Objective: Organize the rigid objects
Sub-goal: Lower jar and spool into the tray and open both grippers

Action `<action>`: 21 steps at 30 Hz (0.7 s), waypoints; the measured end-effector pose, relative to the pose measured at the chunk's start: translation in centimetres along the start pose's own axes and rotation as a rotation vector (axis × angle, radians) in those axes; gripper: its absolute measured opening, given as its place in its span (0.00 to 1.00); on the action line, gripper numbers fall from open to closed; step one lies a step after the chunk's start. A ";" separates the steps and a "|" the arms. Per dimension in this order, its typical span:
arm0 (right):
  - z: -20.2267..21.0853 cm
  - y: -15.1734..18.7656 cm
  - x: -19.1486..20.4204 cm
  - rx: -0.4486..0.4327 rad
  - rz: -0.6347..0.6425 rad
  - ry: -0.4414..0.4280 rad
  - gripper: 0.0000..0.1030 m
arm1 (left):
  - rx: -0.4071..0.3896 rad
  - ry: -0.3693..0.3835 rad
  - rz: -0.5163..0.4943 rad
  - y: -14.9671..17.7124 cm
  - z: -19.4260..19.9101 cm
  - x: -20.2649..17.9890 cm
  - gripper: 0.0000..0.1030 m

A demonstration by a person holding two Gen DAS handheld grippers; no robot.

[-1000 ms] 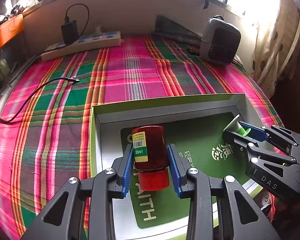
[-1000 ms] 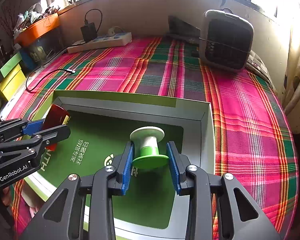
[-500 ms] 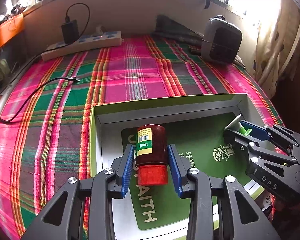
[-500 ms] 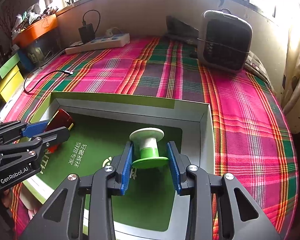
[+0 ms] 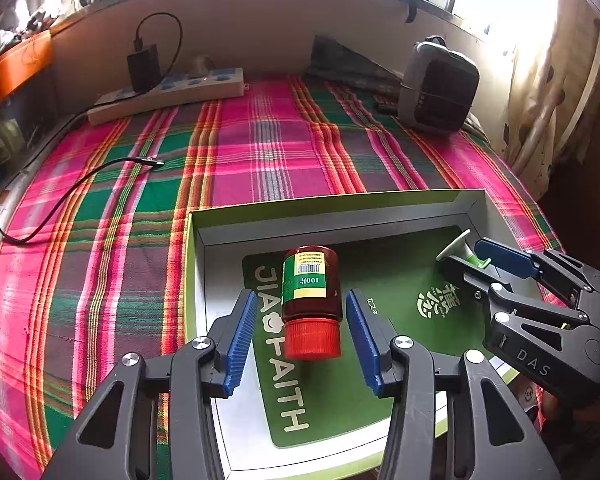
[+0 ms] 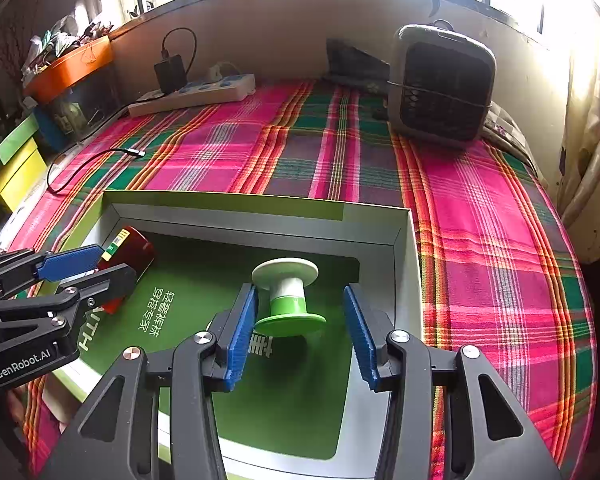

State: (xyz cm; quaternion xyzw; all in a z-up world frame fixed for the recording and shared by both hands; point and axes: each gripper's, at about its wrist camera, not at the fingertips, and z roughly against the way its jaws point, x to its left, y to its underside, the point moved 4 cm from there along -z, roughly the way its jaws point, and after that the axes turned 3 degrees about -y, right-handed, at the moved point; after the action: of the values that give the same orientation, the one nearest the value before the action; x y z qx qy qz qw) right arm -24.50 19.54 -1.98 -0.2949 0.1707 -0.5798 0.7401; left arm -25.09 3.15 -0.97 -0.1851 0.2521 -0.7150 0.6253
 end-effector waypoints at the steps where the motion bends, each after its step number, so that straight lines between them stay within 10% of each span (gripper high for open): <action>1: 0.2 0.0 0.1 -0.005 0.000 -0.003 0.45 | -0.001 0.001 0.001 0.0 0.2 0.0 0.45; 21: 5.5 1.5 1.2 -0.093 -0.022 -0.012 0.45 | -0.081 -0.003 0.040 2.6 5.9 0.8 0.46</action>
State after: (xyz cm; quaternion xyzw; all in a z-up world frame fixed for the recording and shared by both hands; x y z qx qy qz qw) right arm -19.76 19.96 1.43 -0.3346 0.1898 -0.5775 0.7200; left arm -19.68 1.33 2.19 -0.2064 0.2834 -0.6914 0.6317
